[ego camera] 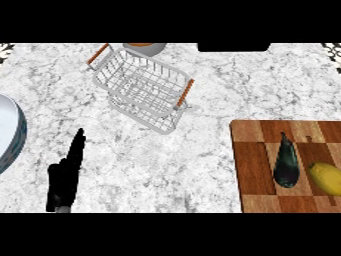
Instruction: Pick the lemon from the cutting board and place it in the tiered basket
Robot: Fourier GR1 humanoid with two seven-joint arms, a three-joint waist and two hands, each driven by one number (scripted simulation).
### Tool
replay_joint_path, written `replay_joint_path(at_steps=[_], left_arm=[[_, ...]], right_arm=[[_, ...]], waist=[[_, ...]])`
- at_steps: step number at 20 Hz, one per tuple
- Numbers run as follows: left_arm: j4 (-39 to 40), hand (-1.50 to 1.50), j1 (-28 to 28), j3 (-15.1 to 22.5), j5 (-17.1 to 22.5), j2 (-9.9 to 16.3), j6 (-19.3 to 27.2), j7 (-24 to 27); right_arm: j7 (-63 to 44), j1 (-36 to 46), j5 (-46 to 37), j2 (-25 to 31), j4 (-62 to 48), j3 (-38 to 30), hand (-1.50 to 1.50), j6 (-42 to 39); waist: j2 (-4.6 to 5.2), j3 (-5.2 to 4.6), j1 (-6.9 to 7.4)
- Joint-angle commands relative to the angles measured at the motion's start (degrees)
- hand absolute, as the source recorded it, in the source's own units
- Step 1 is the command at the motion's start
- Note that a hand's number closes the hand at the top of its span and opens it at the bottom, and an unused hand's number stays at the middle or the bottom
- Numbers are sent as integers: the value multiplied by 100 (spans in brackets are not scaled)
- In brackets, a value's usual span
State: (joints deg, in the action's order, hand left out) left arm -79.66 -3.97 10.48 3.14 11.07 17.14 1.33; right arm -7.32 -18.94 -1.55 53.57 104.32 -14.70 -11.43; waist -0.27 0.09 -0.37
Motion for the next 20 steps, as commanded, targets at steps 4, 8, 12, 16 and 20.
replay_joint_path(at_steps=[4,8,12,16,20], left_arm=[[50,0,-248,92,-154,-119,26,63],[13,0,63,67,-192,-189,6,-229],[-463,0,-546,41,-127,-65,-173,-201],[129,0,-170,-78,-282,-344,-48,8],[5,0,82,-159,-264,-255,-225,-470]], right_arm=[[-1046,67,-1485,-409,741,871,-150,309],[-1078,309,-1622,-177,256,657,-150,-322],[-1245,278,-2129,-674,400,977,-150,-411],[-1306,614,-2308,-1151,288,1086,-150,-666],[-1431,1142,-2527,-1250,-21,1198,-150,-1077]], waist=[[29,-14,71],[28,-12,42],[19,-10,43],[25,-10,31],[29,-10,47]])
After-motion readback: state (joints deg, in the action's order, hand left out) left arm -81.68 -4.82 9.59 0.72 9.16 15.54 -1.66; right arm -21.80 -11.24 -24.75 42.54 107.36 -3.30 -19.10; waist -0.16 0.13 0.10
